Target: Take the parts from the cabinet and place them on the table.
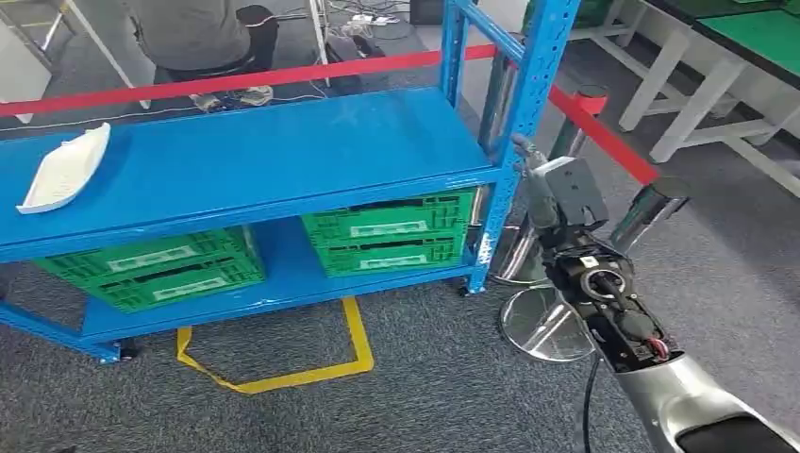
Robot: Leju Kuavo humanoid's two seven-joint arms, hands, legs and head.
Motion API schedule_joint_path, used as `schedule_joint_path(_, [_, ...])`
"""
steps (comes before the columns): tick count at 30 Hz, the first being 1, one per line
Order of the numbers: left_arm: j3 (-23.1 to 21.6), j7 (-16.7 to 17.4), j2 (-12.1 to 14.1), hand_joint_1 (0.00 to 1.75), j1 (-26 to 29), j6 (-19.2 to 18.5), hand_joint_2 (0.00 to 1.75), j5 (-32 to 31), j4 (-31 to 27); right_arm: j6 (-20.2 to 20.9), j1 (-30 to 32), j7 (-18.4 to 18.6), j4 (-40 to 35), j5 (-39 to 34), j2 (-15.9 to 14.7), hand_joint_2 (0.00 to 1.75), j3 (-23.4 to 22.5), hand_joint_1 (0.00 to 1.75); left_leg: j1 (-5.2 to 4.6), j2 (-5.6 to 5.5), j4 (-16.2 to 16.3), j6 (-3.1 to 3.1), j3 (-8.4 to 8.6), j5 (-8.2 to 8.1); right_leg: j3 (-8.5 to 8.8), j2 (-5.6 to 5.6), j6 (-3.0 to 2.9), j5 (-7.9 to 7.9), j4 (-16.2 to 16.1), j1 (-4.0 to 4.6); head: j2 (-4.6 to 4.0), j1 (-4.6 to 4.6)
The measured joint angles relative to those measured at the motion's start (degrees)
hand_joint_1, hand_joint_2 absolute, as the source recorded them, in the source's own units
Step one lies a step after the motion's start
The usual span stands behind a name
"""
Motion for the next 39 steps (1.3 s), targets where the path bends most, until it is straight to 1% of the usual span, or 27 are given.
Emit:
schedule_joint_path(5, [0.00,0.46,0.28,0.00,0.00,-0.59,0.00,0.31,0.00,1.56,-1.66,-0.70,2.37,5.55,0.61,0.00,0.42,0.00,0.00,-0.02,0.00,0.00,0.00,0.02,-0.01,-0.02,0.00,0.00,0.00,0.00,0.00,0.00])
schedule_joint_path(14, [0.00,0.46,0.50,0.00,0.00,-0.42,0.00,-0.11,0.00,2.30,-2.65,0.11,4.22,6.09,1.18,0.00,0.63,0.00,0.00,-0.02,0.00,0.00,0.00,0.03,-0.02,-0.02,0.00,0.01,0.00,0.00,0.00,-0.02])
schedule_joint_path(19, [0.00,0.29,0.46,0.00,-0.02,0.70,0.00,-1.31,0.00,2.69,-2.01,1.23,3.85,6.11,1.18,0.00,0.46,0.00,0.00,0.00,0.01,0.00,0.03,0.03,-0.07,0.00,0.00,0.01,-0.01,-0.01,0.00,0.00])
schedule_joint_path(22, [-0.02,0.22,0.15,0.00,-0.24,0.87,0.00,-2.78,0.00,3.18,-0.25,2.56,2.34,5.98,1.16,0.00,-0.57,0.00,0.00,0.01,0.04,0.00,0.06,0.03,-0.14,0.01,0.00,0.01,-0.03,-0.01,0.00,-0.02])
schedule_joint_path(27, [-0.39,0.46,-1.01,0.00,-1.21,1.26,0.00,-5.81,0.00,3.74,3.87,4.68,-1.68,5.63,0.57,0.00,-4.18,0.00,-0.01,0.13,0.03,0.00,0.02,0.02,-0.13,0.04,0.03,0.05,-0.03,-0.02,0.00,0.00])
schedule_joint_path(32, [-1.09,0.48,-1.46,0.00,-2.11,0.89,0.00,-6.05,0.00,3.18,6.46,6.41,-5.90,6.57,0.55,0.00,-6.08,0.00,0.00,0.23,0.03,0.00,0.03,0.02,-0.15,0.14,0.00,0.08,-0.03,-0.02,0.00,-0.02])
schedule_joint_path(39, [-1.46,0.22,-1.68,0.00,-2.13,1.24,0.00,-5.70,0.00,2.96,7.75,6.71,-8.83,7.05,0.26,0.00,-7.15,0.00,0.01,0.24,0.03,0.00,0.03,0.02,-0.16,0.18,-0.01,0.09,-0.02,0.00,0.00,-0.02])
